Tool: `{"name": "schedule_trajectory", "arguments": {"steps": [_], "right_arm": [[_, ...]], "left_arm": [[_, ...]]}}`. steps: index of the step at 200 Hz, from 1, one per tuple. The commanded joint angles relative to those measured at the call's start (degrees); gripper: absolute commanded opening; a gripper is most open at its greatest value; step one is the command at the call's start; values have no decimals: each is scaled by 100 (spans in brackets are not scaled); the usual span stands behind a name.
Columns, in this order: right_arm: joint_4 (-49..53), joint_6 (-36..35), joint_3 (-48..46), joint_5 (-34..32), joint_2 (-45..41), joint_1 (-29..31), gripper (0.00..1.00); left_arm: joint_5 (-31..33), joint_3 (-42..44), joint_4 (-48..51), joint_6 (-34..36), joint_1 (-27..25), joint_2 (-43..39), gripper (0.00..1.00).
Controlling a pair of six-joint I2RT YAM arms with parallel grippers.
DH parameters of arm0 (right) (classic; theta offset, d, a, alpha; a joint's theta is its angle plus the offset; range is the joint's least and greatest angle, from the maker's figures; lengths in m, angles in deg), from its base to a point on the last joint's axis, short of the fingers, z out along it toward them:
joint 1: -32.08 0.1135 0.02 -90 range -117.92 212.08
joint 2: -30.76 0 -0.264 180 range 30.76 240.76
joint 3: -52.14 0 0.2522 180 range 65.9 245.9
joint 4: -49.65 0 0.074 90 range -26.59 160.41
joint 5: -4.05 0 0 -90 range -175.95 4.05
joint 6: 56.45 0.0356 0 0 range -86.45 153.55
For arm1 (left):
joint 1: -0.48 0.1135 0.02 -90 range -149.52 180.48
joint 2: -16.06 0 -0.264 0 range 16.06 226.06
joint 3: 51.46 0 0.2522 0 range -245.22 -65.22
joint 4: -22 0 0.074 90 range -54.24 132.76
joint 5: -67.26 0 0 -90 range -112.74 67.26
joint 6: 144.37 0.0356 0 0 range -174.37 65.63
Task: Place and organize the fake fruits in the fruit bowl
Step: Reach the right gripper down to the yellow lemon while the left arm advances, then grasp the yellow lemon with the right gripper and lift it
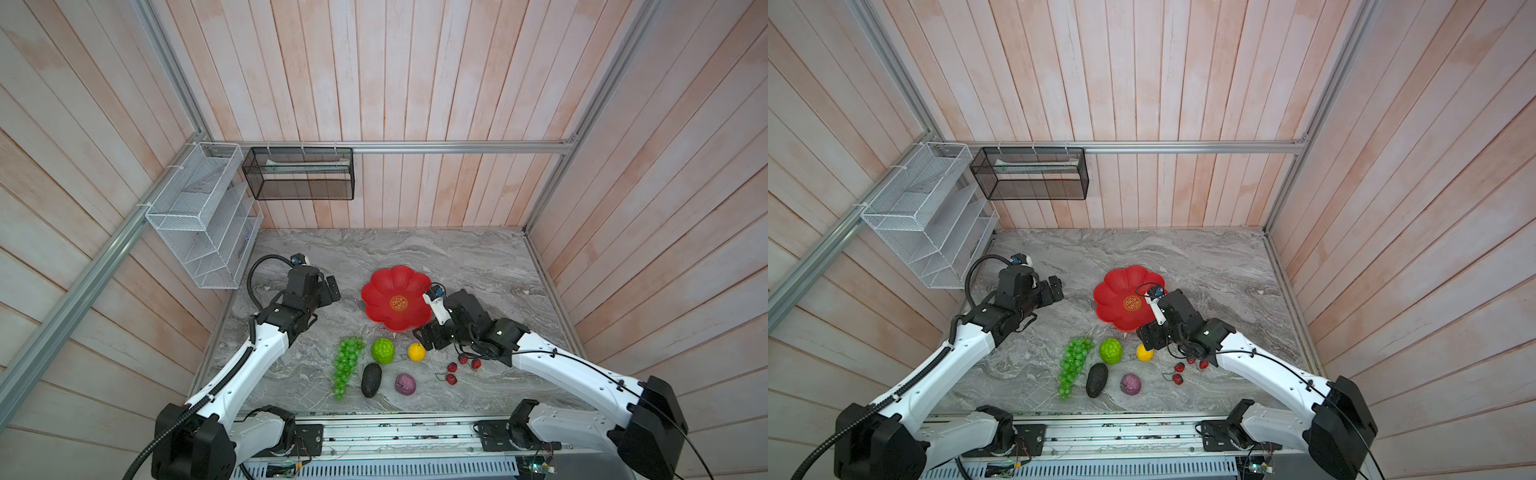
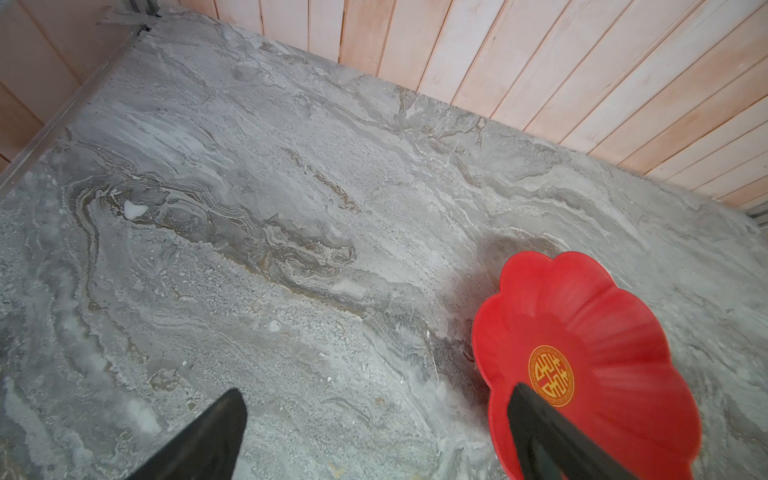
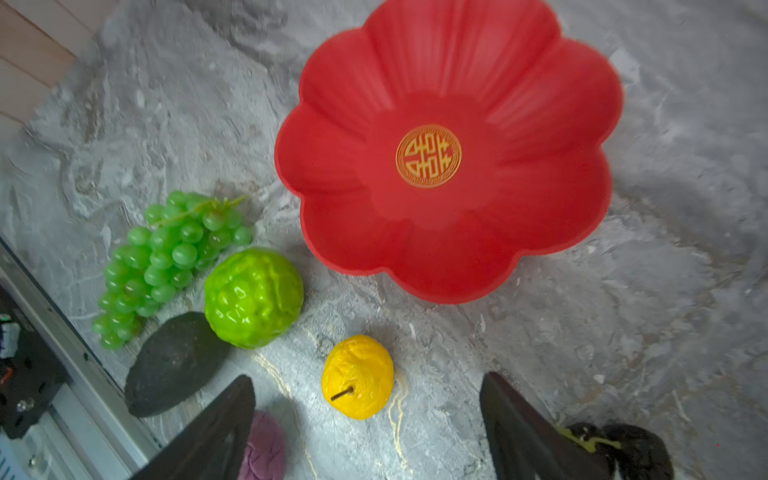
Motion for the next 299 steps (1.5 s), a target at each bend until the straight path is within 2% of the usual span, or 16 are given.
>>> {"name": "schedule_trajectory", "arguments": {"steps": [1,60,114,165,257,278,299], "right_arm": [[324,-96,219,455,248,16,86],[62,-241,41,716,1164,123,85],[-370,-448,-3,638,1762,132,83],[-577,-567,-35,665,2164,132,77],[-481,-671,-209,927,1878,130,48],[95,-711,129,906,1599,131,46],[773,-722,869,797,1314,116,45]], "left_arm": [[38,-556,170,253,-11,357,100],[-365,-499,-82,-23,-11,459,100],[-263,-322,-50,-207,-11,162,100],[-248,-350,17,-204,-11,111,100],[-169,-354,58,-202,-3,51,100],[-124,-311,40,-246,-3,-26,100],[-94,-288,11,-272,-6,-75,100]]}}
